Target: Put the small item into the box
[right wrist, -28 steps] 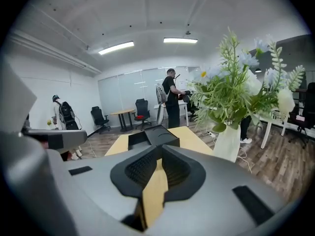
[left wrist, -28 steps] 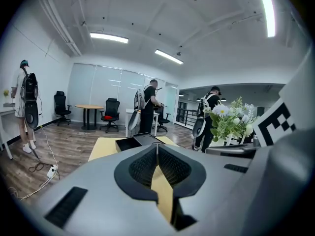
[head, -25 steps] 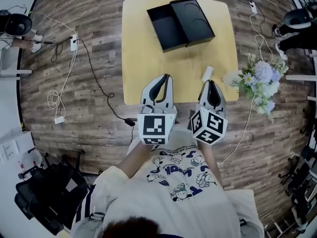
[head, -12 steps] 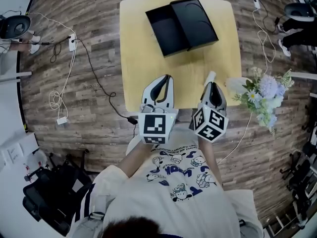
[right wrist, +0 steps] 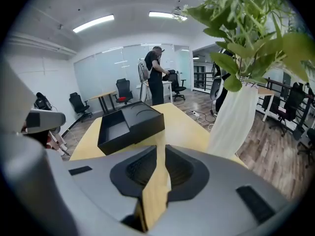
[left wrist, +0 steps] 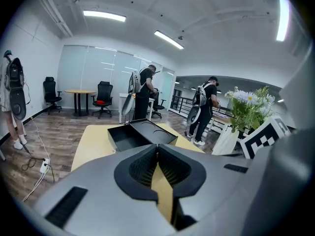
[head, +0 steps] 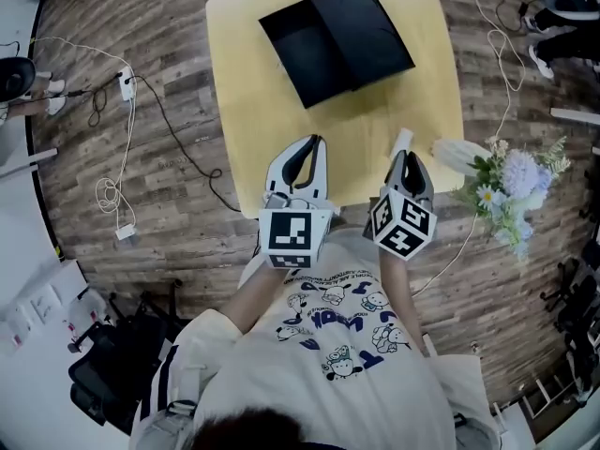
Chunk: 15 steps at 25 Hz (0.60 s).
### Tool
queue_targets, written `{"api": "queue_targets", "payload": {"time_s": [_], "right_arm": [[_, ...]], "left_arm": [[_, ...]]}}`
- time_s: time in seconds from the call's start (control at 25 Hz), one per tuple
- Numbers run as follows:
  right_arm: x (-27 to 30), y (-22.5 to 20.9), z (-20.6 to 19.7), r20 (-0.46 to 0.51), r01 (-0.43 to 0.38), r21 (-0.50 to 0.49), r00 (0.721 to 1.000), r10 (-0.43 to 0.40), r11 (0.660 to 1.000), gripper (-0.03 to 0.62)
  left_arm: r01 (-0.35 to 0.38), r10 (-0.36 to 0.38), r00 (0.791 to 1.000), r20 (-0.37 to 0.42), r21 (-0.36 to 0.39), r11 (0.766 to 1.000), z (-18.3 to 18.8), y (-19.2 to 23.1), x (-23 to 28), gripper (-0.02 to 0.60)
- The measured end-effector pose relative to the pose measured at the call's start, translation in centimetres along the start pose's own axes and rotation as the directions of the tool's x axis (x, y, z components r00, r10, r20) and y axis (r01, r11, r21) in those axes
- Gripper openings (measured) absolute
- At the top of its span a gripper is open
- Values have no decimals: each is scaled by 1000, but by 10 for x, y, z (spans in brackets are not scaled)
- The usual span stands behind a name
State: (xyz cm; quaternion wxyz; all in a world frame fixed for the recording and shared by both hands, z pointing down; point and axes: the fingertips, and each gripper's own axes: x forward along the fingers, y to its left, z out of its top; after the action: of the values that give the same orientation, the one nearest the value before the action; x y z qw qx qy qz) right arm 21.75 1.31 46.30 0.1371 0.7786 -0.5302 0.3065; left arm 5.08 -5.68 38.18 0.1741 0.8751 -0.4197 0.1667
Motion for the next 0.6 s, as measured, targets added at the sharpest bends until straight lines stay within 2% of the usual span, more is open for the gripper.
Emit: {"api": "queue_targets", "payload": {"time_s": [0.28,0.4,0.6], "right_arm": [[14,-9,-18,-56,31,4,998,-31,1000,52],[20,-13,-25,-82,37,9,996,-36,999,117],[29,-18,-37,-118,49,7,992,-48,999,124]], "left_arm": [[27,-28,998,-53,-2,1000,-17,0,17,21],[36,-37,997,-72,-6,999,-23,-2,23,21],[43,-44,994,-99,-14,999,-31,-2,31,21]]}}
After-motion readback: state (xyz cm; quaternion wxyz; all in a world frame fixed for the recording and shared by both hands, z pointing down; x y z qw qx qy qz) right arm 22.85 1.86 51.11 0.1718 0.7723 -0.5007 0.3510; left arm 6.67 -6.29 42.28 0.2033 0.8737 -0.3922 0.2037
